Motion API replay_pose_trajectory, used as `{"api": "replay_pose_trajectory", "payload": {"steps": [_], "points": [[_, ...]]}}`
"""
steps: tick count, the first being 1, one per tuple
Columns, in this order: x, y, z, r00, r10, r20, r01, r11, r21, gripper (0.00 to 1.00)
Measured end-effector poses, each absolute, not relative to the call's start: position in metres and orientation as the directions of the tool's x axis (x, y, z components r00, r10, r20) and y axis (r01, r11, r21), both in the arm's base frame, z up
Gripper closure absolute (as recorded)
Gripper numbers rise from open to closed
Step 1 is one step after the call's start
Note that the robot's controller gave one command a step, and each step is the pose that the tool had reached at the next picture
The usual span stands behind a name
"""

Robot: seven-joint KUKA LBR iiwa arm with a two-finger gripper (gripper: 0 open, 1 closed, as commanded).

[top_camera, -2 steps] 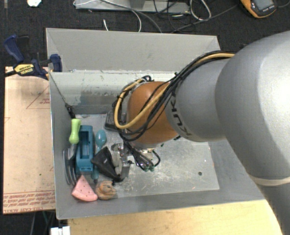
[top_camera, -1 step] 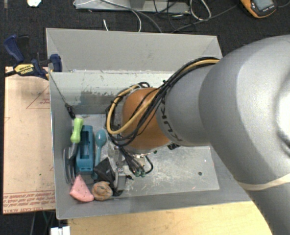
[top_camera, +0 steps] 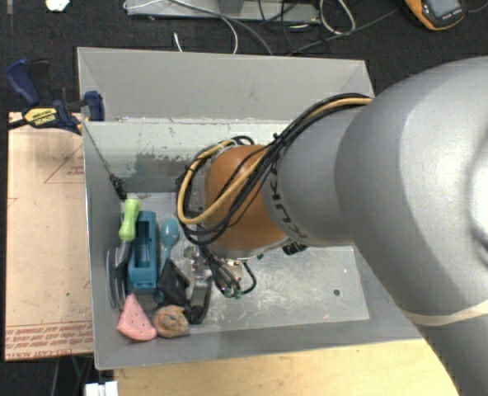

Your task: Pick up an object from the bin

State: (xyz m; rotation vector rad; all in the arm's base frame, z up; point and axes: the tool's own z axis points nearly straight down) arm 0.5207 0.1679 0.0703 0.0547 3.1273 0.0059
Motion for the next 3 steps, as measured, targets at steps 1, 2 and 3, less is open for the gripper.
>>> {"api": "replay_pose_trajectory", "payload": {"steps": [1,2,3], "points": [[0.5207,0.1678,0.0703,-0.999,0.036,-0.014,0.036,0.999,0.004,1.0],[0.5207,0.1678,0.0703,-0.999,0.036,-0.014,0.036,0.999,0.004,1.0],[0.5207,0.1678,0.0703,-0.999,0.036,-0.014,0.036,0.999,0.005,1.0]]}}
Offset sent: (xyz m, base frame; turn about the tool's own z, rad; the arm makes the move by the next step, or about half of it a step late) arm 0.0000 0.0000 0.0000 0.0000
